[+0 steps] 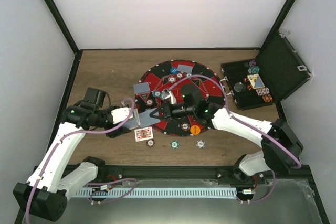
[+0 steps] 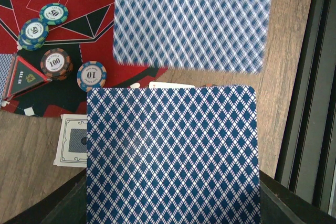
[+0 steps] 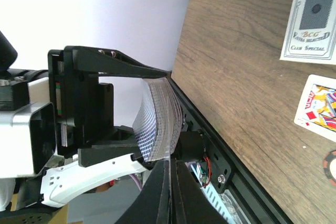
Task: Distribute texas hold em gaming equipment
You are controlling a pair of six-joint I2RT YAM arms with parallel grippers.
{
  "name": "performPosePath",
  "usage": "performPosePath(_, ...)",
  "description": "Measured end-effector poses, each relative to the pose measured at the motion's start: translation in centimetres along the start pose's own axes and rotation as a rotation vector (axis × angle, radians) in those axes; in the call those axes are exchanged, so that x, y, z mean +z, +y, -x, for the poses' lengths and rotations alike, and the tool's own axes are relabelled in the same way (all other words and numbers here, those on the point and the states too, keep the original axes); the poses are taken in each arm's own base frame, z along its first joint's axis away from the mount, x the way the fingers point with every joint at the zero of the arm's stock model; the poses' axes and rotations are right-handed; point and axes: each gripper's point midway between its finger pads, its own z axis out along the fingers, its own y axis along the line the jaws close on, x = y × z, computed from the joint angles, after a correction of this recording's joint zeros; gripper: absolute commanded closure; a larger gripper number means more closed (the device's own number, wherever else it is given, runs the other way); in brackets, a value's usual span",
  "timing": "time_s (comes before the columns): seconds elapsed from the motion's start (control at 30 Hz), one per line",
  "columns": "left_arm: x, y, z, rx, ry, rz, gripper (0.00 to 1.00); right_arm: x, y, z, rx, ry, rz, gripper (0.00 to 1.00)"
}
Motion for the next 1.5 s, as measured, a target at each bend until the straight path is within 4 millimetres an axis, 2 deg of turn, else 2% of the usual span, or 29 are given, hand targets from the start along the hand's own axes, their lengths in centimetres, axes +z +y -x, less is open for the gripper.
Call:
performPosePath(0.17, 0.0, 0.0, 0.0, 0.0, 0.001, 0.0, 0.96, -3.0, -1.3, 1.1, 0.017, -0.062, -0.026, 0.99)
performPosePath(0.27, 0.0, 0.0, 0.0, 0.001, 0.001, 0.001, 0.96, -5.5, -3.1, 2.1, 0.036, -0.12, -0.06, 0.99)
performPosePath(0.37, 0.0, 0.0, 0.0, 0.003, 0.001, 0.001, 0.96, -8.6, -6.1, 3.0, 0.075, -0.19, -0.123, 0.99)
performPosePath(0.47, 0.0, 0.0, 0.0, 0.006, 0.001, 0.001, 0.96, -11.5, -10.1, 3.2, 0.134, -0.252, -0.203, 0.99)
performPosePath(0.57, 0.0, 0.0, 0.0, 0.008, 0.001, 0.0, 0.96, -13.9, -14.5, 2.6, 0.218, -0.293, -0.288, 0.99)
performPosePath(0.67, 0.0, 0.0, 0.0, 0.011, 0.002, 0.0, 0.96, -15.5, -17.6, 1.6, 0.284, -0.318, -0.354, 0.99)
performPosePath(0.73, 0.0, 0.0, 0.0, 0.012, 0.003, 0.001, 0.96, -16.3, -18.9, 1.2, 0.311, -0.327, -0.398, 0.99)
performPosePath(0.9, 0.0, 0.0, -0.1, 0.015, 0.004, 0.002, 0.96, -17.4, -20.6, 1.3, 0.318, -0.349, -0.461, 0.99)
performPosePath(1.2, 0.0, 0.0, -0.1, 0.017, 0.005, 0.002, 0.96, -17.3, -23.9, 0.5, 0.359, -0.312, -0.55, 0.94)
performPosePath(1.3, 0.0, 0.0, -0.1, 0.017, 0.005, 0.002, 0.96, -17.4, -24.8, 0.2, 0.377, -0.296, -0.584, 0.83)
performPosePath(1.4, 0.0, 0.0, -0.1, 0.018, 0.005, 0.002, 0.96, -17.9, -25.4, -0.2, 0.384, -0.289, -0.636, 0.58)
performPosePath(1.5, 0.0, 0.0, -0.1, 0.018, 0.005, 0.002, 0.96, -18.6, -25.6, -0.1, 0.393, -0.3, -0.684, 0.49)
